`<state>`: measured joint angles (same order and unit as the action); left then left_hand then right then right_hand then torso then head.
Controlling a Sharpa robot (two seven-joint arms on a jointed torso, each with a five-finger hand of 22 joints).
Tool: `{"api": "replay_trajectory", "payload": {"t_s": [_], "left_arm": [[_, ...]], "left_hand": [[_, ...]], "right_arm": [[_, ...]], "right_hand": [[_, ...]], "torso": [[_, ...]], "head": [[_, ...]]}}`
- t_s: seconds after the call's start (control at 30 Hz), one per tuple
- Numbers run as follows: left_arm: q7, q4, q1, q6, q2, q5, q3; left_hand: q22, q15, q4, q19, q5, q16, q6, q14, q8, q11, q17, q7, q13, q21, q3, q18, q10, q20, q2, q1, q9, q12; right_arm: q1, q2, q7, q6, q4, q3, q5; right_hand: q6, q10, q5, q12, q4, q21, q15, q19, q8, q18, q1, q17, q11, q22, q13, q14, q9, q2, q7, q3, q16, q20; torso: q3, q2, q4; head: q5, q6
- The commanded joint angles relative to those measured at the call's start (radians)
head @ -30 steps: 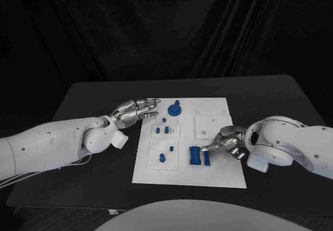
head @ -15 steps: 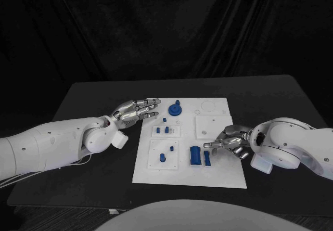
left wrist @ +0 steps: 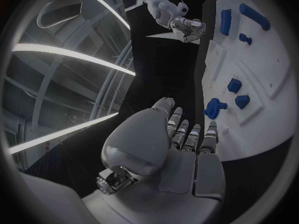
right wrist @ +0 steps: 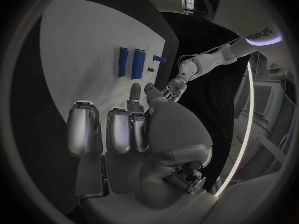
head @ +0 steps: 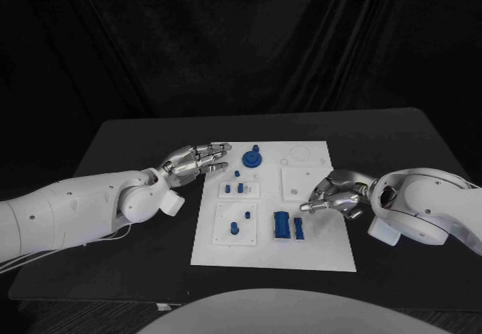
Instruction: Assemble the parts on the task board
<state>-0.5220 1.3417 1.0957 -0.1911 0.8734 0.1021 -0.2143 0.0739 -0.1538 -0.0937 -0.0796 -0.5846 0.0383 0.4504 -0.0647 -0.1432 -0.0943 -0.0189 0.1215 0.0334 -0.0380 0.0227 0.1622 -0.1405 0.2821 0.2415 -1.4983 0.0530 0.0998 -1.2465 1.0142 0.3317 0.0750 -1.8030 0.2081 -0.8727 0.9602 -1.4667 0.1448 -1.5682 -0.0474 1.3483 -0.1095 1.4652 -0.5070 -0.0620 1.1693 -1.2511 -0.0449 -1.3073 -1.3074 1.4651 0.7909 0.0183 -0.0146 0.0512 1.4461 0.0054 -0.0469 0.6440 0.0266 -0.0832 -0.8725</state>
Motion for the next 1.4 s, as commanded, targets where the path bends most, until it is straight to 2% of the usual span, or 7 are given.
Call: {"api": "replay_trajectory", "payload": {"t_s": [0.03, 0.1, 0.17, 0.3, 0.57, 0.8, 1.4], "left_arm": [[-0.018, 0.001, -0.003, -0.006, 0.000, -0.003, 0.001], [-0.019, 0.001, -0.005, -0.006, 0.001, -0.003, 0.001], [-0.019, 0.003, -0.006, -0.005, 0.003, -0.003, 0.001], [-0.020, 0.004, -0.008, -0.005, 0.004, -0.003, 0.001], [-0.019, 0.006, -0.010, -0.005, 0.006, -0.003, 0.001], [-0.018, 0.007, -0.010, -0.006, 0.007, -0.003, 0.001], [-0.017, 0.006, -0.010, -0.008, 0.007, -0.002, 0.001]], "left_hand": [[-0.001, 0.002, 0.001, -0.002, -0.005, 0.006, 0.006, -0.008, -0.004, -0.004, -0.001, 0.001, 0.002, -0.006, -0.006, 0.019, -0.007, 0.003, -0.002, 0.011, 0.002, 0.004], [-0.001, 0.002, 0.001, -0.002, -0.005, 0.006, 0.006, -0.008, -0.004, -0.004, -0.001, 0.001, 0.002, -0.006, -0.006, 0.019, -0.007, 0.003, -0.002, 0.011, 0.002, 0.004], [-0.001, 0.002, 0.001, -0.002, -0.005, 0.006, 0.006, -0.008, -0.004, -0.004, -0.001, 0.001, 0.002, -0.006, -0.006, 0.019, -0.007, 0.003, -0.002, 0.011, 0.002, 0.004], [-0.001, 0.002, 0.001, -0.002, -0.005, 0.006, 0.006, -0.008, -0.004, -0.004, -0.001, 0.001, 0.002, -0.006, -0.006, 0.019, -0.007, 0.003, -0.002, 0.011, 0.002, 0.004], [-0.001, 0.002, 0.001, -0.002, -0.005, 0.006, 0.006, -0.008, -0.004, -0.004, -0.001, 0.001, 0.002, -0.006, -0.006, 0.019, -0.007, 0.003, -0.002, 0.011, 0.002, 0.004], [-0.001, 0.002, 0.001, -0.002, -0.005, 0.006, 0.006, -0.008, -0.004, -0.004, -0.001, 0.001, 0.002, -0.006, -0.006, 0.019, -0.007, 0.003, -0.002, 0.011, 0.002, 0.004], [-0.001, 0.003, 0.002, -0.002, -0.006, 0.006, 0.008, -0.008, -0.006, -0.006, -0.001, 0.002, 0.002, -0.006, -0.010, 0.019, -0.008, 0.003, -0.003, 0.012, 0.002, 0.004]], "right_arm": [[0.011, 0.006, -0.011, 0.000, -0.010, 0.000, -0.177], [0.018, 0.006, 0.007, -0.011, -0.012, 0.000, -0.203], [0.028, 0.002, 0.032, -0.029, -0.014, 0.000, -0.228], [0.043, -0.002, 0.059, -0.043, -0.018, 0.000, -0.251], [0.063, -0.012, 0.090, -0.058, -0.021, 0.000, -0.273], [0.076, -0.022, 0.106, -0.080, -0.021, 0.000, -0.277], [0.093, -0.058, 0.133, -0.084, 0.001, 0.000, -0.278]], "right_hand": [[-0.045, -0.104, -0.012, -0.003, 0.001, -0.003, -0.008, 0.028, -0.092, 0.011, 0.018, 0.002, -0.014, -0.196, -0.263, 0.053, 0.107, -0.006, 0.008, -0.023, -0.003, -0.007], [-0.073, -0.104, -0.013, -0.003, -0.007, -0.004, -0.012, 0.028, -0.170, 0.011, 0.016, 0.003, -0.022, -0.196, -0.263, 0.053, 0.206, 0.000, 0.014, -0.040, -0.003, -0.013], [-0.086, -0.104, -0.021, -0.003, -0.015, -0.006, -0.015, 0.027, -0.209, 0.010, 0.012, 0.006, -0.025, -0.195, -0.263, 0.053, 0.262, 0.000, 0.018, -0.053, -0.005, -0.016], [-0.066, -0.104, -0.035, -0.003, -0.026, -0.010, -0.018, 0.026, -0.263, 0.009, 0.004, 0.010, -0.028, -0.194, -0.263, 0.052, 0.319, 0.001, 0.022, -0.066, -0.007, -0.018], [-0.026, -0.104, -0.043, -0.003, -0.036, -0.014, -0.020, 0.025, -0.331, 0.008, -0.006, 0.014, -0.031, -0.193, -0.263, 0.051, 0.377, 0.000, 0.025, -0.078, -0.009, -0.021], [-0.007, -0.104, -0.058, -0.003, -0.044, -0.018, -0.022, 0.024, -0.365, 0.008, -0.016, 0.017, -0.033, -0.191, -0.263, 0.051, 0.410, -0.005, 0.027, -0.089, -0.011, -0.022], [-0.004, -0.104, -0.055, -0.003, -0.045, -0.024, -0.022, 0.022, -0.374, 0.006, -0.014, 0.023, -0.034, -0.190, -0.263, 0.050, 0.423, -0.005, 0.028, -0.090, -0.014, -0.023]], "torso": [[0.0016, -0.003, 0.0007], [0.0029, -0.007, 0.0003], [0.0044, -0.011, -0.0012], [0.0034, -0.017, 0.0030], [0.0031, -0.021, 0.0043], [0.0037, -0.019, 0.0034], [0.0037, -0.022, 0.0045]], "head": [[0.000, 0.000], [-0.001, 0.000], [-0.002, 0.000], [-0.008, 0.000], [-0.013, 0.000], [-0.013, 0.000], [-0.009, 0.000]]}}
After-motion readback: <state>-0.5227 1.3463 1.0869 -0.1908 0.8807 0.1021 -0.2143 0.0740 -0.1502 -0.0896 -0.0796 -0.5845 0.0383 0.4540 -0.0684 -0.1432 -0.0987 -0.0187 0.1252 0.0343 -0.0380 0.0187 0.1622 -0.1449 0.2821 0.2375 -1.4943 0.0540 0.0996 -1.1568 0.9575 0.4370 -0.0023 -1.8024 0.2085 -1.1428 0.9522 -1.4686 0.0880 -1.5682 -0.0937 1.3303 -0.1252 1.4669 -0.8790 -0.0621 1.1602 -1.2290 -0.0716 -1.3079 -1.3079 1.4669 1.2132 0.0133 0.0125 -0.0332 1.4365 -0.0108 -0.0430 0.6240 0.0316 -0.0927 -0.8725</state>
